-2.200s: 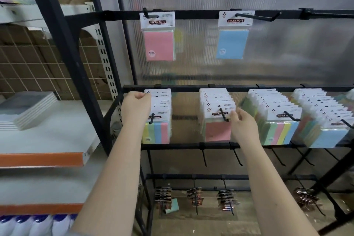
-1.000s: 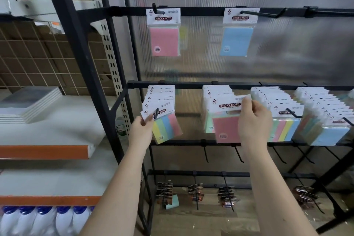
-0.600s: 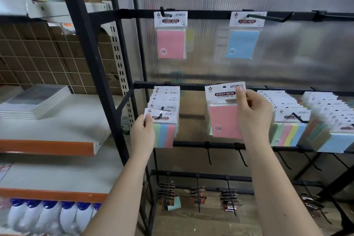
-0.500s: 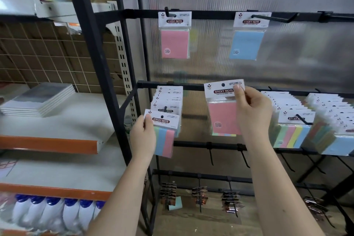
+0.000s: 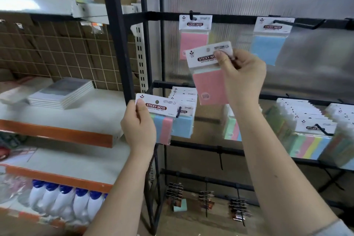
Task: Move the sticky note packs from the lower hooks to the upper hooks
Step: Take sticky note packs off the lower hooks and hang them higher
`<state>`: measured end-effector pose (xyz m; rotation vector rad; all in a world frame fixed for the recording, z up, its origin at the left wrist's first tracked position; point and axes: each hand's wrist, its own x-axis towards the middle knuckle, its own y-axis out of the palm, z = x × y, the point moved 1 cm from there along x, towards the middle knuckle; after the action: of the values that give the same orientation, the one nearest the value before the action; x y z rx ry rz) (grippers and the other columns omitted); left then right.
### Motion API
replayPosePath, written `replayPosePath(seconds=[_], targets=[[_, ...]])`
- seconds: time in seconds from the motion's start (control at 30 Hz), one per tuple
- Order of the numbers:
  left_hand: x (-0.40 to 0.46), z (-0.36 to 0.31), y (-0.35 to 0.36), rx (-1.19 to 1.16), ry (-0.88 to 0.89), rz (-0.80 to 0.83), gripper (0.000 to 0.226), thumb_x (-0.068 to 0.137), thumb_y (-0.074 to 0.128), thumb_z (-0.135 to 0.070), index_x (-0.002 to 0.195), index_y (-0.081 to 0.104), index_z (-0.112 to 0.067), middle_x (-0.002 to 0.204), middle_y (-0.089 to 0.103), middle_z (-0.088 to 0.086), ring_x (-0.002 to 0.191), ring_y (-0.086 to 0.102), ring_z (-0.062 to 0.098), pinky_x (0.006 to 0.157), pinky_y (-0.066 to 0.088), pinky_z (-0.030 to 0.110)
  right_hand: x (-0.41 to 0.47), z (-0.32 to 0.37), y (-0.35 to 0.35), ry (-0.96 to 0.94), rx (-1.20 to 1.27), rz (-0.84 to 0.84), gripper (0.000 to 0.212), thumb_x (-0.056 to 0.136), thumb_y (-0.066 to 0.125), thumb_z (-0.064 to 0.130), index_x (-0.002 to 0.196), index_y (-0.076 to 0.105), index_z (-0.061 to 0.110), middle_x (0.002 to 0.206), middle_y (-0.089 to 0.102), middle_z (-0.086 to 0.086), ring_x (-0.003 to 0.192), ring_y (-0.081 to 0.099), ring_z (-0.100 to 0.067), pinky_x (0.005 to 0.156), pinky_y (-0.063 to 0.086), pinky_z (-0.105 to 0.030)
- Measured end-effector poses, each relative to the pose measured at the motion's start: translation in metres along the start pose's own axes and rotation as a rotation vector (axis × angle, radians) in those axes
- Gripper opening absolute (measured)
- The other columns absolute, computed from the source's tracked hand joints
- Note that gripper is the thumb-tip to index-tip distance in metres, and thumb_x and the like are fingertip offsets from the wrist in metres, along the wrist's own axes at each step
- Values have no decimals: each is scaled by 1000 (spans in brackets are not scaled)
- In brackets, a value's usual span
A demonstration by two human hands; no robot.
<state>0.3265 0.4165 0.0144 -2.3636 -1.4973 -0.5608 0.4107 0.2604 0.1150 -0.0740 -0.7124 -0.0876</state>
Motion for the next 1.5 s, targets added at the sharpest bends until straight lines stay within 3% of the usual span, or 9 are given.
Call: replayPosePath(seconds=[0.17, 0.5, 0.9, 0.97, 1.07, 1.3, 1.37, 1.43, 1.5], targets=[[4, -4, -7, -7, 44, -59, 36, 101, 37, -24, 66, 39, -22, 60, 45, -5, 53, 44, 0, 48, 33, 15, 17, 26, 21, -82, 45, 19, 25, 88, 66, 30, 64, 58, 27, 60, 59, 15, 55, 49, 2, 53, 35, -17], [11, -3, -13, -26, 49, -78, 37, 102, 38, -23, 65, 37, -23, 60, 44, -8, 53, 44, -1, 49, 33, 16, 37, 41, 46, -76, 36, -14, 46, 91, 63, 25, 52, 39, 28, 37, 43, 23, 41, 43, 7, 42, 28, -9], [23, -5, -14, -33, 97, -87, 33, 102, 37, -25, 69, 40, -29, 65, 51, -13, 60, 52, -4, 53, 41, 16, 46, 20, 55, 65, 85, -51, 52, 88, 64, 27, 49, 29, 22, 39, 31, 13, 41, 29, -3, 46, 24, -17], [25, -7, -13, -40, 100, -88, 33, 102, 37, -23, 69, 42, -24, 66, 51, -14, 61, 53, -6, 52, 40, 13, 54, 14, 58, 106, 93, -47, 47, 89, 63, 30, 51, 39, 18, 46, 40, 10, 44, 35, -1, 46, 26, -15], [29, -6, -12, -47, 126, -84, 32, 100, 36, -26, 75, 48, -10, 65, 51, -13, 60, 51, -3, 53, 38, 17, 68, 1, 64, 193, 99, -30, 38, 91, 61, 33, 79, 65, -3, 66, 60, -9, 59, 46, -8, 55, 34, -22], [37, -7, -14, -42, 149, -66, 31, 100, 35, -28, 78, 48, -9, 65, 52, -13, 62, 53, -4, 52, 39, 14, 106, -20, 81, 287, 36, -34, 37, 88, 64, 25, 93, 64, -11, 70, 58, -17, 61, 44, -14, 58, 35, -27], [38, -7, -13, -28, 180, -36, 33, 99, 35, -30, 76, 47, -10, 63, 51, -12, 62, 53, -1, 50, 38, 17, 114, -24, 85, 289, -30, -37, 34, 87, 66, 25, 74, 62, -6, 63, 48, -6, 60, 42, -13, 56, 33, -26], [38, -8, -12, -8, 221, -1, 34, 97, 34, -32, 76, 47, -9, 63, 51, -12, 63, 54, 3, 49, 39, 20, 119, -26, 89, 291, -83, -28, 44, 87, 66, 23, 53, 40, 12, 53, 33, 2, 51, 30, -9, 49, 24, -23], [39, -9, -11, 11, 250, 18, 36, 97, 34, -33, 75, 47, -8, 62, 52, -10, 64, 55, 9, 49, 39, 22, 123, -30, 90, 295, -113, -28, 53, 86, 67, 24, 52, 28, 20, 50, 26, 5, 48, 21, -10, 48, 19, -23]])
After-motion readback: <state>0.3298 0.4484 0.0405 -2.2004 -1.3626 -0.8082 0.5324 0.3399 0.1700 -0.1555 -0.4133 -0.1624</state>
